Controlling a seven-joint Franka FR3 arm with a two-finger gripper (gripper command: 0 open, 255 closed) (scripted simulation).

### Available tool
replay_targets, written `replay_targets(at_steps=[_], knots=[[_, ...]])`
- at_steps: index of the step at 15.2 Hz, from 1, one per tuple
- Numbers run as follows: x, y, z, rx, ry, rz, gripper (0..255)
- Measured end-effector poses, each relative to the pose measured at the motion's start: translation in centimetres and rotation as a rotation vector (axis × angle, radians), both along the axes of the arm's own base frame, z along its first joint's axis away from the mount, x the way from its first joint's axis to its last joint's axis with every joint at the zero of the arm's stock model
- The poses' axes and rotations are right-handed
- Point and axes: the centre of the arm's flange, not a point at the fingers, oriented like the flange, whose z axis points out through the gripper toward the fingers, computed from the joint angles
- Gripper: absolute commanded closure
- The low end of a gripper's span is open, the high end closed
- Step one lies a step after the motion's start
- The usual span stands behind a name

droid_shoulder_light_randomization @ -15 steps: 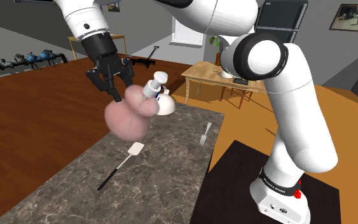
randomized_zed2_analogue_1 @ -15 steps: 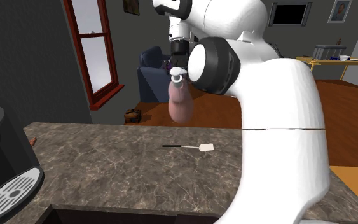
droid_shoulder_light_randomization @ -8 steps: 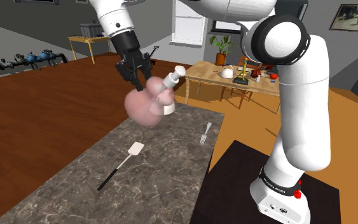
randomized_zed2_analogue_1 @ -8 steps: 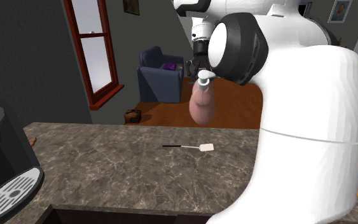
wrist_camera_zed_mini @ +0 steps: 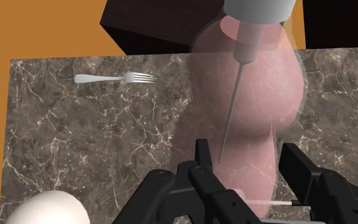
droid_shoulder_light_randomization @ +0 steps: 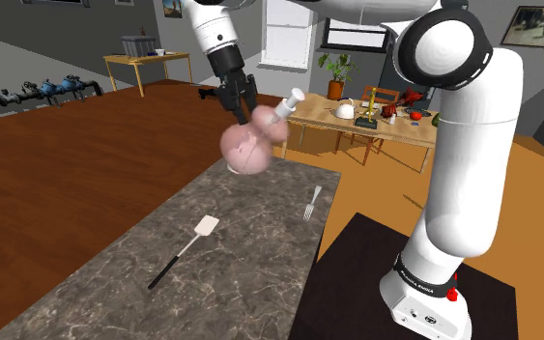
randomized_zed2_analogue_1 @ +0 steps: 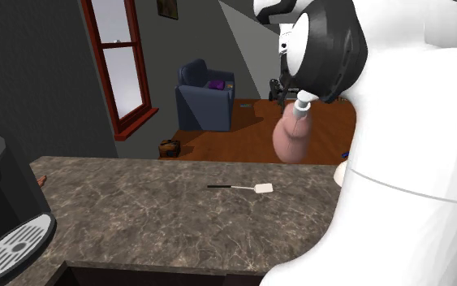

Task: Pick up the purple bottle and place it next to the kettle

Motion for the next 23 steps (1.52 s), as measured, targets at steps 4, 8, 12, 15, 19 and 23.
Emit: replay_targets(at_steps=[4,8,12,15,19,23], knots=[[0.7,-4.7,-0.1,0.001,0.0,0.0,255],[1.2,-10.3,-0.1,0.001,0.0,0.0,255],[2.3,-15.6,-0.1,0.001,0.0,0.0,255],[2.7,-19.3,0.1,0.001,0.0,0.0,255],[3.6,-24.6,0.3,0.001,0.001,0.0,255],[3.6,-25.7,-1.6,0.001,0.001,0.001,255]])
